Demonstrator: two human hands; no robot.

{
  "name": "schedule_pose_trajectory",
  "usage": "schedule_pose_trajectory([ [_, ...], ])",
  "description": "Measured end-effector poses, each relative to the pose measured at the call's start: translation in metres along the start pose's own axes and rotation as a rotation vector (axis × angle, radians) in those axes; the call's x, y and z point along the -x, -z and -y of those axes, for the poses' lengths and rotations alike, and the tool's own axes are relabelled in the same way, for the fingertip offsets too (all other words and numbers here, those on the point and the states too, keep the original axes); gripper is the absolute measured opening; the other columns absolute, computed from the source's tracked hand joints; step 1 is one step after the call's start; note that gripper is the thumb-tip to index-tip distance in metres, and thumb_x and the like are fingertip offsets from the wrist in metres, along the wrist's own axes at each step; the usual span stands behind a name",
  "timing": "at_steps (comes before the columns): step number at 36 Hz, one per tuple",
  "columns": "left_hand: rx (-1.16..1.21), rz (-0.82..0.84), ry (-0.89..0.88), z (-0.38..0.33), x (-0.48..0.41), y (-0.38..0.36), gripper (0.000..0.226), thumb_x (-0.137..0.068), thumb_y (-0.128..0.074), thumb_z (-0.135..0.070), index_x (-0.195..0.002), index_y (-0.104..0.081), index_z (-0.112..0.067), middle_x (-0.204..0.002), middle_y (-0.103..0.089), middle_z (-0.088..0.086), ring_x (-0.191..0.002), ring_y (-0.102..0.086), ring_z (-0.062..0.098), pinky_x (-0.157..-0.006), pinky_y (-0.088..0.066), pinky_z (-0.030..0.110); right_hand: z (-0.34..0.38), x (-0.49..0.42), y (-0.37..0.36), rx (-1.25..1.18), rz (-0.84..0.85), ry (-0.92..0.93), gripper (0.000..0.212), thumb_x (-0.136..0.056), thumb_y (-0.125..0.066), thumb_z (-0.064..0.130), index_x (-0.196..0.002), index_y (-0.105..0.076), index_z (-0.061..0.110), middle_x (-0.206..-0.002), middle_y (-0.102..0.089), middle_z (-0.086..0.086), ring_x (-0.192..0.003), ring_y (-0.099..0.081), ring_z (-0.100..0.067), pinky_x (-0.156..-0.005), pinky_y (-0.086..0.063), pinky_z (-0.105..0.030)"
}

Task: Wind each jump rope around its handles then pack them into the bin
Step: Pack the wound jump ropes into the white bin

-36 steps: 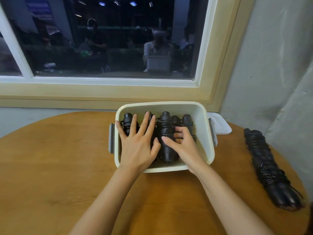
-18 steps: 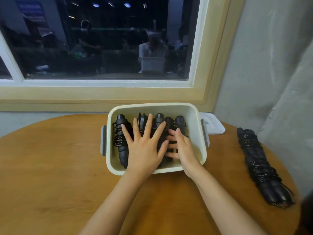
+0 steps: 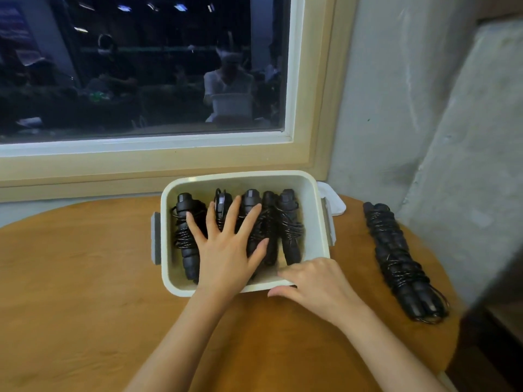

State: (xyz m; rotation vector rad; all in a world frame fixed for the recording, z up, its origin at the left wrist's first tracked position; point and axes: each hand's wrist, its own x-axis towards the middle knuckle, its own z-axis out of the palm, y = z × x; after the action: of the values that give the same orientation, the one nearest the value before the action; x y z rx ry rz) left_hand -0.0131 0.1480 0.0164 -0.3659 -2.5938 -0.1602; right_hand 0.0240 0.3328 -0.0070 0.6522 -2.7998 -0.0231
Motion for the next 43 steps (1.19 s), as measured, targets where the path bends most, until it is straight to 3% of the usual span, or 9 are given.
schedule_pose_trajectory([
  [3,0.027,0.001,-0.032,-0.025,-0.01,-0.004,0.062,-0.092,-0.034,-0.065,-0.149,-0.036,-0.039,-0.156,-0.038,0.003,-0.143,-0.026,0.045,-0.113,0.002,0.07,-0.023,0.015,0.001,-0.008,-0.037,-0.032,0.108,-0.076,0.014,0.085,-0.109,-0.072,0.029,-0.097,-0.074,0.012,-0.087,-0.068,-0.009,-0.074,-0.054,-0.03],
  [9,0.058,0.058,-0.054,-0.059,-0.036,-0.01,0.064,-0.091,-0.024,-0.067,-0.15,-0.031,-0.042,-0.157,-0.036,0.001,-0.143,-0.026,0.045,-0.113,0.005,0.07,-0.058,0.034,0.007,0.066,-0.273,-0.063,0.066,-0.092,-0.026,0.071,-0.085,-0.078,0.031,-0.077,-0.072,0.015,-0.077,-0.066,-0.004,-0.069,-0.055,-0.027],
  [14,0.062,0.069,-0.022,-0.059,-0.045,-0.014,0.069,-0.088,-0.016,-0.07,-0.151,-0.026,-0.043,-0.159,-0.031,-0.001,-0.144,-0.022,0.044,-0.112,0.007,0.069,-0.071,0.041,0.009,-0.174,-0.493,-0.064,0.047,-0.093,-0.046,0.051,-0.108,-0.076,0.017,-0.113,-0.072,0.006,-0.116,-0.053,-0.009,-0.101,-0.036,-0.018],
  [18,0.062,0.066,-0.027,-0.06,-0.05,-0.014,0.07,-0.087,-0.015,-0.071,-0.151,-0.024,-0.045,-0.16,-0.029,-0.001,-0.146,-0.019,0.043,-0.113,0.009,0.068,-0.086,0.06,0.007,-0.111,-0.696,-0.419,0.037,-0.096,-0.054,0.038,-0.117,-0.07,0.012,-0.122,-0.066,-0.003,-0.116,-0.052,-0.018,-0.094,-0.046,-0.029],
  [23,0.067,0.048,-0.03,-0.061,-0.05,-0.015,0.062,-0.094,-0.027,-0.067,-0.151,-0.027,-0.043,-0.159,-0.031,0.001,-0.145,-0.02,0.044,-0.113,0.008,0.069,-0.104,0.082,0.001,0.01,-0.126,-1.061,0.074,-0.088,-0.061,0.059,-0.148,-0.037,0.022,-0.149,-0.039,-0.011,-0.129,-0.041,-0.033,-0.098,-0.043,-0.042],
  [26,0.058,0.049,-0.029,-0.062,-0.05,-0.014,0.062,-0.094,-0.031,-0.066,-0.152,-0.023,-0.044,-0.16,-0.028,0.0,-0.146,-0.018,0.043,-0.113,0.01,0.067,-0.109,0.088,-0.005,-0.026,0.044,-1.125,0.085,-0.083,-0.065,0.063,-0.149,-0.029,0.024,-0.142,-0.044,-0.011,-0.123,-0.045,-0.032,-0.089,-0.047,-0.038],
  [30,0.065,0.052,-0.03,-0.062,-0.051,-0.014,0.062,-0.094,-0.031,-0.066,-0.151,-0.023,-0.044,-0.161,-0.027,-0.001,-0.146,-0.017,0.042,-0.113,0.011,0.066,-0.112,0.089,-0.009,-0.085,0.03,-1.116,0.082,-0.083,-0.071,0.055,-0.149,-0.032,0.025,-0.131,-0.053,-0.006,-0.117,-0.052,-0.027,-0.075,-0.051,-0.034],
  [36,0.077,0.053,-0.042,-0.061,-0.05,-0.013,0.062,-0.094,-0.031,-0.066,-0.151,-0.024,-0.044,-0.161,-0.028,-0.001,-0.146,-0.018,0.043,-0.113,0.01,0.066,-0.115,0.096,-0.002,-0.589,-0.288,-1.133,0.076,-0.084,-0.073,0.049,-0.148,-0.041,0.023,-0.132,-0.061,-0.004,-0.113,-0.061,-0.026,-0.084,-0.054,-0.037],
  [43,0.096,0.058,-0.047,-0.061,-0.05,-0.013,0.061,-0.094,-0.037,-0.065,-0.151,-0.028,-0.043,-0.16,-0.03,0.0,-0.145,-0.019,0.044,-0.113,0.01,0.067,-0.101,0.09,0.042,-1.364,-0.679,-0.935,0.036,-0.092,-0.067,0.026,-0.126,-0.057,0.027,-0.106,-0.067,0.013,-0.084,-0.065,0.002,-0.064,-0.048,-0.011],
])
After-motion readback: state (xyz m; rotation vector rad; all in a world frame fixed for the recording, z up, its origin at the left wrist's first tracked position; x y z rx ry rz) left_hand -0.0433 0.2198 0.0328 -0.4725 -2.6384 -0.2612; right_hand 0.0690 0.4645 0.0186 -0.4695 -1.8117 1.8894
